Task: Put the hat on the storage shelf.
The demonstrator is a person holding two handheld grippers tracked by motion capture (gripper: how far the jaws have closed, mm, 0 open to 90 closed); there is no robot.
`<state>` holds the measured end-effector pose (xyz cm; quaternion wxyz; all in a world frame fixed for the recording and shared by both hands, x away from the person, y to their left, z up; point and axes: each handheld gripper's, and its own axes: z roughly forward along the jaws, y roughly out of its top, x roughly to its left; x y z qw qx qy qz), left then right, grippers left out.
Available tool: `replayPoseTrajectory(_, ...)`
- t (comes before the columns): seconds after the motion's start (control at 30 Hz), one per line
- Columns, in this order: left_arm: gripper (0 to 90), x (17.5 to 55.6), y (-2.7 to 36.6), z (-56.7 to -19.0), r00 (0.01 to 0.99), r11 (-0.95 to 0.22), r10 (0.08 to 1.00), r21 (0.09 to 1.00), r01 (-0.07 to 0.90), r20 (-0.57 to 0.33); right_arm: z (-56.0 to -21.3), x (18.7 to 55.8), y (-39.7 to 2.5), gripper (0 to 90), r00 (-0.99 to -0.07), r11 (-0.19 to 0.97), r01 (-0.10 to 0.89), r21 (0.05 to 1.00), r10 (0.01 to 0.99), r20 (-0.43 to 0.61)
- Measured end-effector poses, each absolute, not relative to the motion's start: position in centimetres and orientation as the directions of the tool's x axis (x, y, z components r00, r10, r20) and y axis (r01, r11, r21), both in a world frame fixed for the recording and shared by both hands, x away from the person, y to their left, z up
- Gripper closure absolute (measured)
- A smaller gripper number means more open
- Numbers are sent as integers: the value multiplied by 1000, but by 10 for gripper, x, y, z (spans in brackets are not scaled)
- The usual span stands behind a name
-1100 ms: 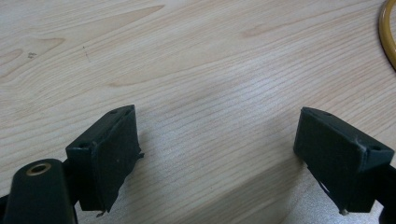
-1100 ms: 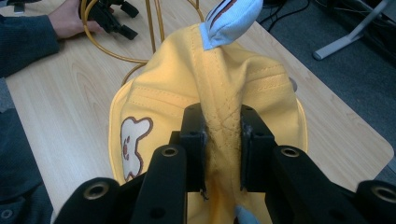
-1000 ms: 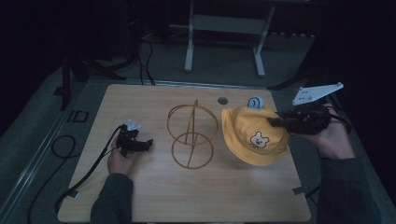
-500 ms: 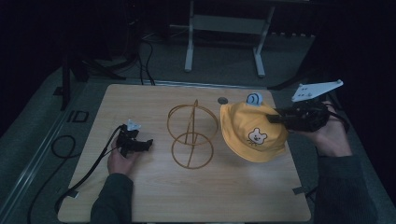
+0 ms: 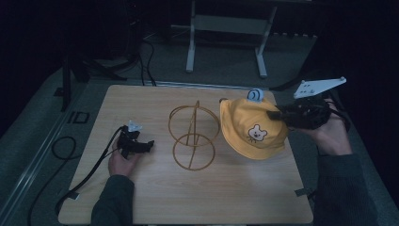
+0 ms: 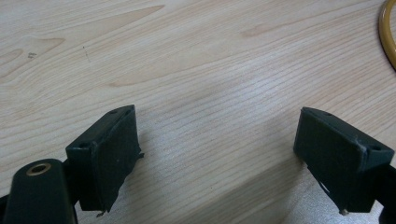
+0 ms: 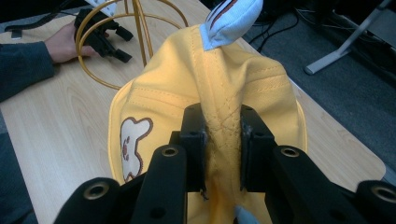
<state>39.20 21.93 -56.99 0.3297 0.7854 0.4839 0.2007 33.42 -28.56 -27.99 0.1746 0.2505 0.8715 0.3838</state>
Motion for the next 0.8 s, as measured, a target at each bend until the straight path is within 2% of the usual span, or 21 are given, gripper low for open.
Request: replayPoseTrajectory(0.8,139,392,219,-570,453,-317,892,711,628,-2,-265,341,-269,751,-822,571,269,776,556,-123)
